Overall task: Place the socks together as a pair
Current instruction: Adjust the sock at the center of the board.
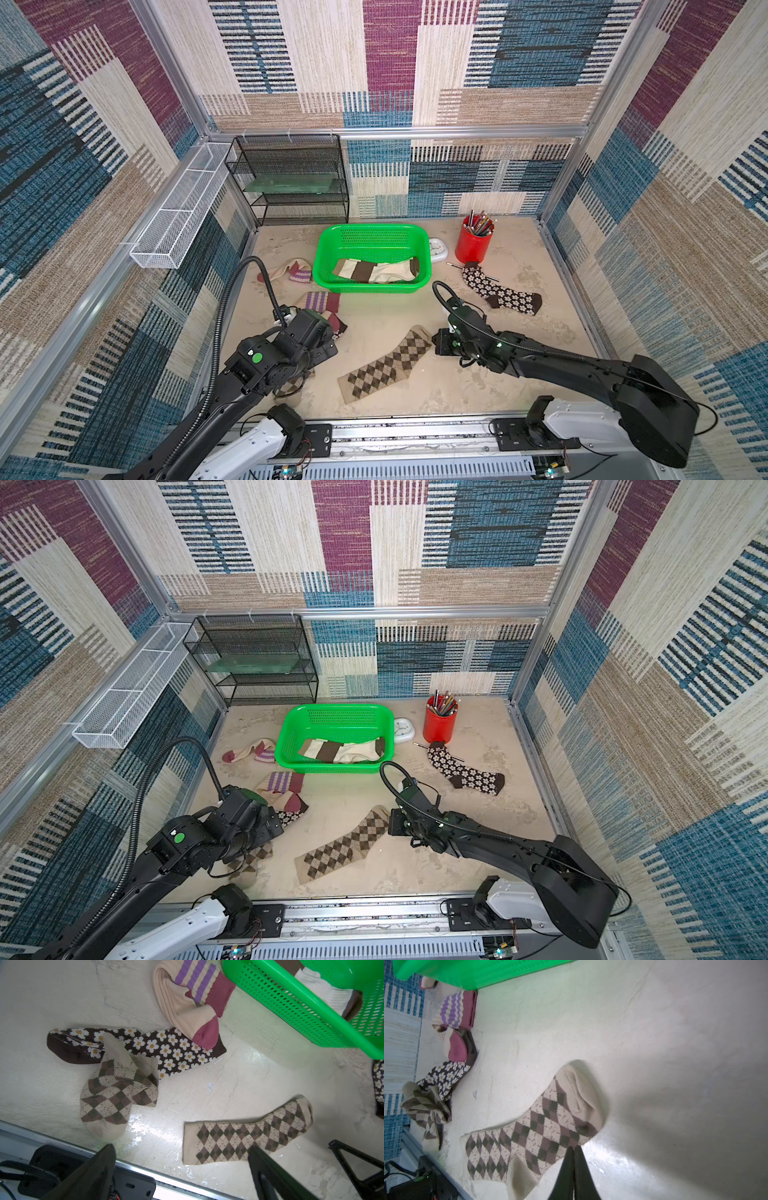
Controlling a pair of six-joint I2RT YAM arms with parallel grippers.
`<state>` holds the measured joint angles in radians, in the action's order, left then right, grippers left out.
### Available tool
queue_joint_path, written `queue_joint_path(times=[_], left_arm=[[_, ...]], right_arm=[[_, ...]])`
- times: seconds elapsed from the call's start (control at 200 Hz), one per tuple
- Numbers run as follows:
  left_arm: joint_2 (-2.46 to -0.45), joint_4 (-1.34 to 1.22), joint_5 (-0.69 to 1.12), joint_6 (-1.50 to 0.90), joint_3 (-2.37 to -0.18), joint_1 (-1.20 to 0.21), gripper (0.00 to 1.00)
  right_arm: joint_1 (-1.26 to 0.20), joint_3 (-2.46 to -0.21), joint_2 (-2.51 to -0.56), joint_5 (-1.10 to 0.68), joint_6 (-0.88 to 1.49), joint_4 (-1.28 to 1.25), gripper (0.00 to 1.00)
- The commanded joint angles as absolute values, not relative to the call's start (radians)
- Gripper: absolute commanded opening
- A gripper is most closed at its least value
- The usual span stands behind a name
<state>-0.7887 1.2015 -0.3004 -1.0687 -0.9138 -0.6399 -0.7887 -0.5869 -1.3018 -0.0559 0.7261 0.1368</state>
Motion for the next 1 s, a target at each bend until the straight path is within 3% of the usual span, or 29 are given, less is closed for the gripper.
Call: queue_joint_path(times=[0.0,0.175,0.341,0.511,0.736,0.881,0.951,0.997], left_arm=[[-0.784,1.205,-0.258,-1.034,-0.899,-0.605,0.99],[-0.771,1.232,-0.247,-1.016,-0.897,-0.565,1.00],[-0.771,1.257,-0.227,-0.993,-0.874,-0.537,1.00],[-0.822,1.260,-0.222,-0.964,-0.855,-0.526,1.00],[-0.897,1.257,-0.242,-0.919,-0.836,-0.510,0.99],[-0.949,1.233,-0.220,-0.893,-0.836,-0.469,0.92],[-0.969,1.216,-0.202,-0.880,-0.834,-0.443,0.92],[-0.987,1.207,-0.185,-0.869,-0.829,-0.421,0.92]], right_arm=[[-0.803,-0.660,-1.415,-0.181,0.681,-0.010,0.06],[-0.804,-0.749,-1.560,-0.123,0.688,0.033,0.03],[-0.780,-0.690,-1.606,-0.061,0.720,0.053,0.03],[-0.730,-0.590,-1.554,-0.033,0.735,0.079,0.02],[-0.710,-0.462,-1.324,-0.016,0.788,0.156,0.05],[-0.704,-0.453,-1.166,-0.021,0.765,0.197,0.21],[-0.699,-0.482,-1.098,-0.029,0.737,0.242,0.37],[-0.696,-0.503,-1.054,-0.034,0.715,0.274,0.55]])
